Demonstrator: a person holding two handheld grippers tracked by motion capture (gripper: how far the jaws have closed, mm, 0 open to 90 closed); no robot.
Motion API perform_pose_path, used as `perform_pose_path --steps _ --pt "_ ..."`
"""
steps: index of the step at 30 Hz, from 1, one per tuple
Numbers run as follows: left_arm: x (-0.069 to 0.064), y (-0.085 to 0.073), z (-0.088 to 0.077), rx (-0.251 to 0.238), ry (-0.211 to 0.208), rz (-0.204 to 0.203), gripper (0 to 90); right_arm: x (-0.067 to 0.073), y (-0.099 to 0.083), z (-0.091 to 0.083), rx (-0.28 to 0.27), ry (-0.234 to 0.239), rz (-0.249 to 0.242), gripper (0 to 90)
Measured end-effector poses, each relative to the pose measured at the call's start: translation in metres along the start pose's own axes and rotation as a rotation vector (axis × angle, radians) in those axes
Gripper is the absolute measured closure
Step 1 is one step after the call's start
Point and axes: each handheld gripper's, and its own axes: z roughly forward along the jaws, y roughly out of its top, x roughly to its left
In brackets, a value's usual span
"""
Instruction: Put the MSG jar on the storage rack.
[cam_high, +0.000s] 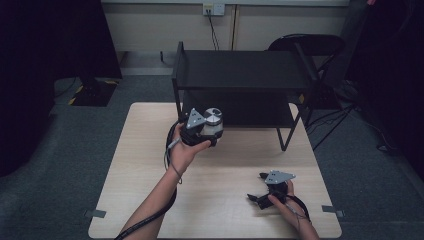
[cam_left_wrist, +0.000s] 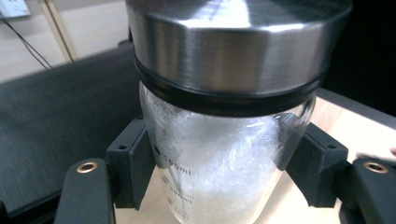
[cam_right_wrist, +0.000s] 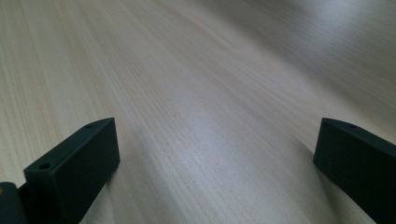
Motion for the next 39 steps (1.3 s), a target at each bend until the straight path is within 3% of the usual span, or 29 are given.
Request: perform_pose_path --steps 7,17,39 --pt "-0.004 0.008 0.024 -0.014 0.069 -0.009 31.5 0.000 0.000 0.000 -0.001 0.000 -0.002 0.0" --pt "-0.015 0.019 0.049 -0.004 0.123 0.007 31.6 0.000 0.000 0.000 -0.002 0.000 -0.001 0.0" --pt "-0.012 0.017 0.069 -0.005 0.165 -0.031 31.5 0.000 0.000 0.000 -0.002 0.000 -0.001 0.0"
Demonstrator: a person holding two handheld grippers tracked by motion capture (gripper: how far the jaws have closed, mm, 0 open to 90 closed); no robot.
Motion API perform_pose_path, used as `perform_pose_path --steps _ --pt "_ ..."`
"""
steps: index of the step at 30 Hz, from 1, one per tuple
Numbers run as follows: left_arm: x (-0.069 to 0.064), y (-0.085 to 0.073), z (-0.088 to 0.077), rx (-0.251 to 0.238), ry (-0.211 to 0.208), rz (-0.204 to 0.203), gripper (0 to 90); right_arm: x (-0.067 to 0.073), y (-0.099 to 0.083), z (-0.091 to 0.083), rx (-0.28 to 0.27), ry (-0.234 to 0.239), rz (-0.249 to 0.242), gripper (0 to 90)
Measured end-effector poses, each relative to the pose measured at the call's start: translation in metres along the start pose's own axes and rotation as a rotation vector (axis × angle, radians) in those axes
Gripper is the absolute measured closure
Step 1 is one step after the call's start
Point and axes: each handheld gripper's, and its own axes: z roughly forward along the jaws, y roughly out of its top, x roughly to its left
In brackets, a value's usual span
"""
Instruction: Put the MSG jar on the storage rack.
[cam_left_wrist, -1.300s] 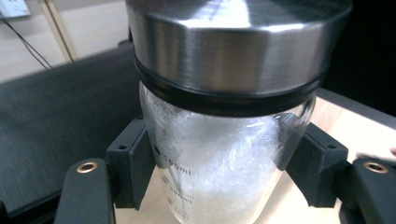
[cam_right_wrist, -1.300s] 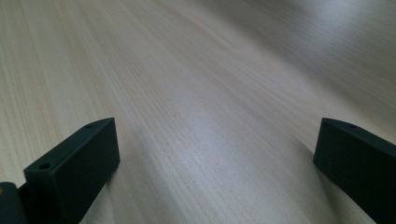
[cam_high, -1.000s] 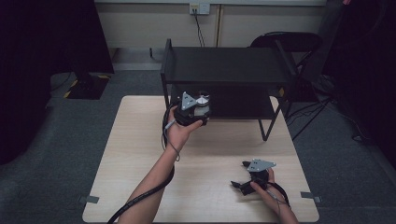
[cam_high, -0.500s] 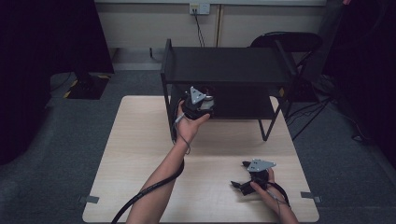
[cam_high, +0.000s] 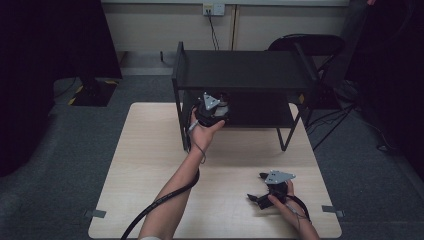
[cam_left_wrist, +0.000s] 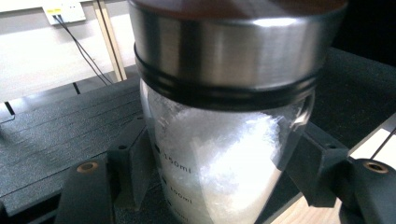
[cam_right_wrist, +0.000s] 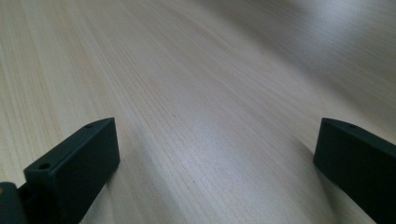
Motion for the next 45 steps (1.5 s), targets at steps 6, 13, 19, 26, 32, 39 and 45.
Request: perform_pose_path --steps 6,13,19,26,32,39,45 --pt "0.003 0.004 0.002 0.015 -0.010 -0.018 31.5 0.000 0.000 0.000 0.000 0.000 0.000 0.0" --pt "0.004 0.004 0.001 0.015 -0.012 -0.017 31.4 0.000 0.000 0.000 0.000 0.000 0.000 0.0" --pt "0.006 0.002 0.002 0.007 -0.019 -0.014 31.4 0.000 0.000 0.000 0.000 0.000 0.000 0.0" --pt "0.007 0.000 -0.001 -0.007 -0.027 -0.015 26.2 0.000 0.000 0.000 0.000 0.000 0.000 0.0" --pt "0.006 -0.002 -0.012 -0.016 -0.022 -0.029 8.1 0.000 0.000 0.000 0.000 0.000 0.000 0.0" --pt "0.002 -0.009 -0.030 -0.025 -0.037 0.000 0.0 0.000 0.000 0.000 0.000 0.000 0.000 0.0" --pt "0.004 -0.022 -0.047 -0.019 -0.066 0.009 0.0 0.000 0.000 0.000 0.001 0.000 0.000 0.0"
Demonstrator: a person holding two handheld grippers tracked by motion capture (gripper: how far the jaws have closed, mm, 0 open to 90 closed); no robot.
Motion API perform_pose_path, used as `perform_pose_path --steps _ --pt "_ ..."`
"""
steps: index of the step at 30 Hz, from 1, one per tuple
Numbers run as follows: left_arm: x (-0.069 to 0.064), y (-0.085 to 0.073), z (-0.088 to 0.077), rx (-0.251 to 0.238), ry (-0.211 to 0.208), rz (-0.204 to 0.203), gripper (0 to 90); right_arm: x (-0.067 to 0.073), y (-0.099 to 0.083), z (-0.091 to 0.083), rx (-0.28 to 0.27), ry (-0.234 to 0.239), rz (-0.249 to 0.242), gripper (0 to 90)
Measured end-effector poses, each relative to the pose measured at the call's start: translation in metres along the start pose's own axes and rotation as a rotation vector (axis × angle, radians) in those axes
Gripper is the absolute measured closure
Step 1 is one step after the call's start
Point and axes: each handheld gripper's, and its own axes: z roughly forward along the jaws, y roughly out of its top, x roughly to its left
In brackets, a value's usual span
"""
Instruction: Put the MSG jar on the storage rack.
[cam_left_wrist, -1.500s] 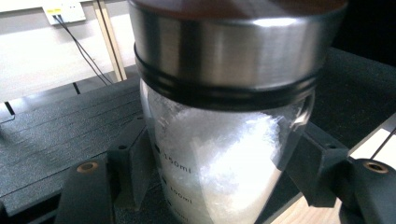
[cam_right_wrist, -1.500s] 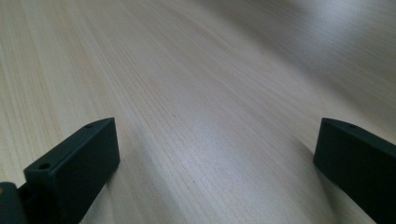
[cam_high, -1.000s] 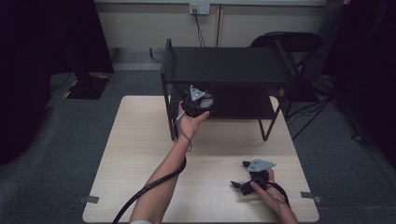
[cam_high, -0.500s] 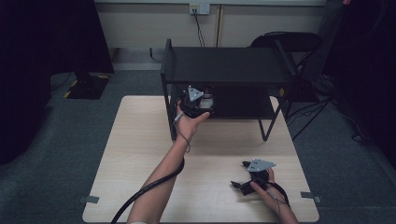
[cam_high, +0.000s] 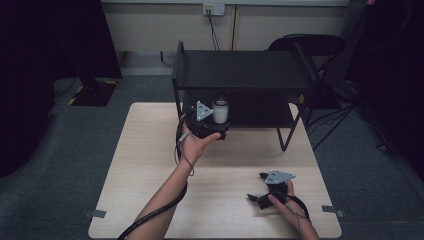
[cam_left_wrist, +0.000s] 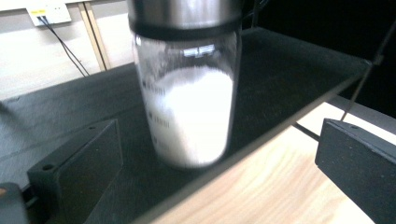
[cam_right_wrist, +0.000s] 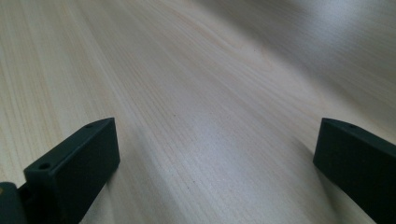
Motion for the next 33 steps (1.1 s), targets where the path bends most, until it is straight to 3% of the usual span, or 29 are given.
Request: perform_pose_path --steps 5,10,16,20,22,24,28,30,33 --pt "-0.003 -0.016 -0.021 -0.006 -0.013 0.006 0.0 0.000 0.000 0.000 0.000 0.000 0.001 0.0" --pt "-0.003 -0.039 -0.048 -0.010 -0.039 -0.016 0.0 0.000 0.000 0.000 0.000 0.000 0.001 0.0" --pt "-0.013 -0.066 -0.077 0.033 -0.031 -0.002 0.0 0.000 0.000 0.000 0.000 0.000 0.001 0.0" --pt "-0.018 -0.091 -0.093 0.066 -0.063 -0.002 0.0 0.000 0.000 0.000 0.000 0.000 0.001 0.0" --pt "-0.020 -0.101 -0.097 0.092 -0.066 -0.006 0.0 0.000 0.000 0.000 0.000 0.000 0.001 0.0" --pt "-0.019 -0.113 -0.102 0.111 -0.085 -0.036 0.0 0.000 0.000 0.000 0.000 0.000 0.001 0.0" --pt "-0.019 -0.134 -0.109 0.148 -0.107 -0.040 0.0 0.000 0.000 0.000 0.000 0.000 0.001 0.0" --pt "-0.019 -0.142 -0.110 0.148 -0.101 -0.055 0.0 0.000 0.000 0.000 0.000 0.000 0.001 0.0" --pt "-0.021 -0.146 -0.110 0.177 -0.091 -0.038 0.0 0.000 0.000 0.000 0.000 0.000 0.001 0.0"
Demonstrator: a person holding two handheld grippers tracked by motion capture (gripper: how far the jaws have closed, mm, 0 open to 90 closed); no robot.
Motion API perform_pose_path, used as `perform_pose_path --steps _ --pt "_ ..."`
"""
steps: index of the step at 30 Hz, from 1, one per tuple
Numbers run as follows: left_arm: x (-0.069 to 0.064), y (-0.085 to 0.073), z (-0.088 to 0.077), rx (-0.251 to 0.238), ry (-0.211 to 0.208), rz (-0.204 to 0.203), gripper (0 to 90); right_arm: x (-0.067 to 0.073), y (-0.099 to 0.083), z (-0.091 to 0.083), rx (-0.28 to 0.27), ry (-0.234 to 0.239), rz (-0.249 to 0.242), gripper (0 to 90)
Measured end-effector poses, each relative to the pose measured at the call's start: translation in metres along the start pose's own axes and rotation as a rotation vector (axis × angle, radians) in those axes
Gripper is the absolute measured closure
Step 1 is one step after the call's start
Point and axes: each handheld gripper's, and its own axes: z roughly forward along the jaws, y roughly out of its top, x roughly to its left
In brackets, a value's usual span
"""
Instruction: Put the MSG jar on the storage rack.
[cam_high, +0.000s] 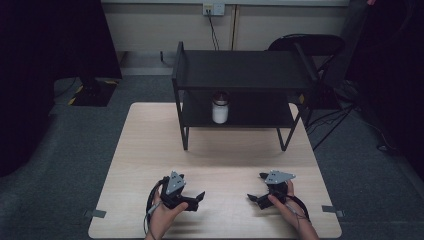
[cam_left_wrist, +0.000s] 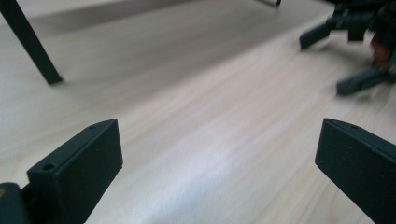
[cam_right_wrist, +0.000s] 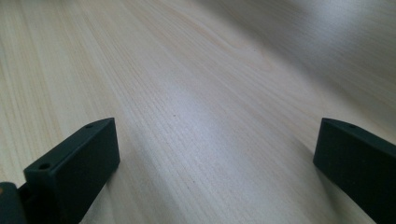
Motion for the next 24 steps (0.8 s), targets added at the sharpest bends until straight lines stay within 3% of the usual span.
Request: perform_pose_path --steps 4,9,24 --pt "0.003 -0.006 -0.001 -0.010 -0.012 -0.024 0.2 0.000 0.000 0.000 0.000 0.000 0.000 0.0" --pt "0.005 -0.009 -0.001 -0.001 -0.025 -0.022 0.2 0.000 0.000 0.000 0.000 0.000 0.000 0.0" --pt "0.004 -0.013 -0.005 -0.006 -0.019 -0.041 0.2 0.000 0.000 0.000 0.000 0.000 0.000 0.0"
